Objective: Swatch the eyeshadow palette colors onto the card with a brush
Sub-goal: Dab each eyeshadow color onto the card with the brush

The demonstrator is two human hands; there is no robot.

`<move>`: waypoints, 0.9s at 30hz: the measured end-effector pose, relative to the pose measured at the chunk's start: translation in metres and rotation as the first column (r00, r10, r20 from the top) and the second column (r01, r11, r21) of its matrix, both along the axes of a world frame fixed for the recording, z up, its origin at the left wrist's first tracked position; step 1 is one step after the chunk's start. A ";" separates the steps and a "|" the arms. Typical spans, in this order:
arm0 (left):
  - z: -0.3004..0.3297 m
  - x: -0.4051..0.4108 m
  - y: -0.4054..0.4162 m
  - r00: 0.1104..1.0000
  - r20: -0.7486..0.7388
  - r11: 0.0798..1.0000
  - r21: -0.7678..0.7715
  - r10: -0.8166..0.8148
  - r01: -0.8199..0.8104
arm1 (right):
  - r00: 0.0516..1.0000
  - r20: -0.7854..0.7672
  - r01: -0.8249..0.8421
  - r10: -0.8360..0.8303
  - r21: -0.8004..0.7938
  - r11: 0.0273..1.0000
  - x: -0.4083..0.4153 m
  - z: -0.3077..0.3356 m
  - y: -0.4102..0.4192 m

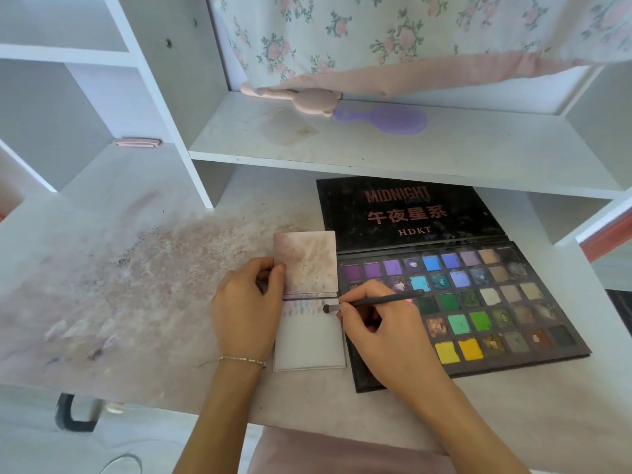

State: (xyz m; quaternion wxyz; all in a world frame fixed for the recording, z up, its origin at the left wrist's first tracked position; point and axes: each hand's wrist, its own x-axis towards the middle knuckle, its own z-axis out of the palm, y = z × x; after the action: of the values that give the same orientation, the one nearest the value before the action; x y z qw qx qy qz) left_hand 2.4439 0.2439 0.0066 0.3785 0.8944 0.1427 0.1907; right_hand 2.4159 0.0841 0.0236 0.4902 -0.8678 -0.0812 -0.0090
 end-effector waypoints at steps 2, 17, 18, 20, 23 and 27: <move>0.000 0.000 0.000 1.000 -0.004 1.000 0.002 0.001 -0.001 | 1.000 0.007 -0.006 0.006 -0.018 1.000 0.000 0.000 0.000; 0.002 -0.001 0.000 1.000 -0.009 1.000 0.001 -0.013 0.013 | 1.000 0.009 0.000 0.000 -0.025 1.000 0.000 -0.001 0.000; 0.002 -0.001 0.000 1.000 -0.011 1.000 -0.004 -0.013 0.013 | 1.000 0.011 0.001 -0.001 -0.025 1.000 0.000 -0.001 0.000; 0.002 0.000 -0.001 1.000 -0.014 1.000 -0.011 -0.015 0.015 | 1.000 0.004 -0.002 0.002 -0.028 1.000 0.000 -0.001 0.000; 0.002 0.000 -0.001 1.000 -0.016 1.000 -0.015 -0.013 0.013 | 1.000 -0.002 -0.011 0.011 -0.033 0.999 0.000 -0.002 -0.001; 0.002 0.000 -0.001 1.000 -0.019 1.000 -0.011 -0.012 0.012 | 1.000 0.017 -0.002 0.003 -0.045 0.999 0.000 -0.002 0.000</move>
State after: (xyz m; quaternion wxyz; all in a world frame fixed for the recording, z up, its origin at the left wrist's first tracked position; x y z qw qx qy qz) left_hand 2.4437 0.2432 0.0084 0.3830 0.8950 0.1420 0.1790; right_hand 2.4160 0.0839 0.0219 0.4700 -0.8783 -0.0866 -0.0138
